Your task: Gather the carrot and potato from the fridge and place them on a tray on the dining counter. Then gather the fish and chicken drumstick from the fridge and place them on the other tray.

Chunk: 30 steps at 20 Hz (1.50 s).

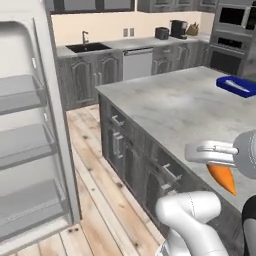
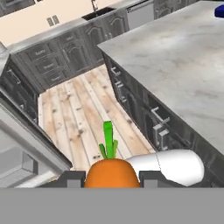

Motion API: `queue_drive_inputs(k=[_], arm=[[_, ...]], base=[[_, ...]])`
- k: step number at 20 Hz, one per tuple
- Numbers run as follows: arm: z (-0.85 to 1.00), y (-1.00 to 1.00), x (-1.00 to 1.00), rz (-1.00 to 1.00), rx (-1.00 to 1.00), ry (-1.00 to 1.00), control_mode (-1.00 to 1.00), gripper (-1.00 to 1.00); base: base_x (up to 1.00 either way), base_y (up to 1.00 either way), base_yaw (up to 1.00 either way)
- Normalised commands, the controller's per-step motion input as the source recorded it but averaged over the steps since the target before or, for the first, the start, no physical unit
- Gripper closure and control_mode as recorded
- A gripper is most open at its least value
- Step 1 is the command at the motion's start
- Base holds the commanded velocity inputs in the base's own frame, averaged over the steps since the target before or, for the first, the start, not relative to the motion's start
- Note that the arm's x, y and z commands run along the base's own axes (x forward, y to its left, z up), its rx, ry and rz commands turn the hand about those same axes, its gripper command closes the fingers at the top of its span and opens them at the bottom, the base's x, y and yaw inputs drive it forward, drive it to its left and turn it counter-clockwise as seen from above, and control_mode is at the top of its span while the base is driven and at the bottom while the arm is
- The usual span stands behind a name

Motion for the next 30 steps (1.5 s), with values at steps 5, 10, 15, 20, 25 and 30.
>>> queue_drive_inputs(k=[5, 10, 15, 20, 25, 30], arm=[[0.00, 0.00, 0.00, 0.00, 0.00, 0.00, 1.00, 1.00], [0.00, 0.00, 0.00, 0.00, 0.00, 0.00, 1.00, 1.00], [0.00, 0.00, 0.00, 0.00, 0.00, 0.00, 1.00, 1.00], [0.00, 0.00, 0.00, 0.00, 0.00, 0.00, 1.00, 1.00], [0.00, 0.00, 0.00, 0.00, 0.00, 0.00, 1.00, 1.00], [0.00, 0.00, 0.00, 0.00, 0.00, 0.00, 1.00, 1.00]], base=[[-1.00, -0.60, 0.08], [-1.00, -0.59, 0.09], [-1.00, -0.67, 0.10], [-1.00, -0.72, 0.10], [-1.00, -0.72, 0.09], [-1.00, -0.68, 0.06]])
